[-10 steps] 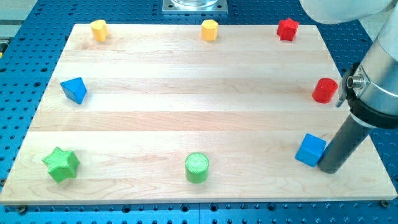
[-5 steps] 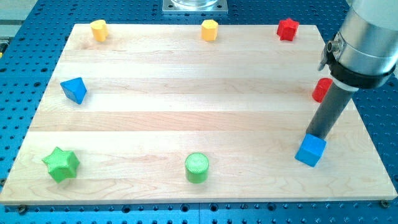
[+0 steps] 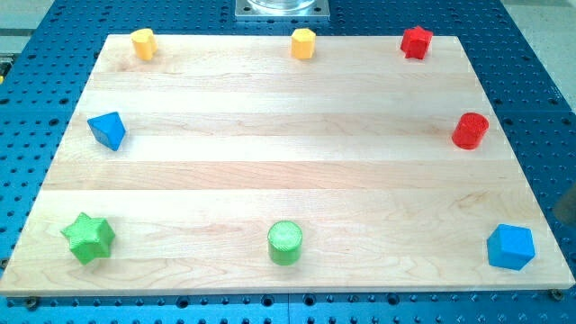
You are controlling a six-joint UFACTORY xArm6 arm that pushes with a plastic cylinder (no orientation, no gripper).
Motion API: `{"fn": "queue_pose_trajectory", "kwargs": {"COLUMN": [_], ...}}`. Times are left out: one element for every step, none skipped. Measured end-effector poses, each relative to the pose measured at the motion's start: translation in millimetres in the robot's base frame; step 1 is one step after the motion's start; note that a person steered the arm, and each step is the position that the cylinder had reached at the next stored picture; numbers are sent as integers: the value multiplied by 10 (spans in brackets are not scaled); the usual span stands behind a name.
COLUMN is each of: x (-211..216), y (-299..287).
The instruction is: Adjust the blue cube at the bottom right corner of the board
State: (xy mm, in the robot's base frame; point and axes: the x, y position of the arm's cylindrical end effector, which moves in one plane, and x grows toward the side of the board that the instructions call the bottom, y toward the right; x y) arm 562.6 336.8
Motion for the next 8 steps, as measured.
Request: {"fn": "queue_pose_trajectory", "kwargs": {"x": [543,505,366,-98,-217,-370,-456,-525], "y": [-324,-943,-792,-373,-349,-349,-332,-320]}}
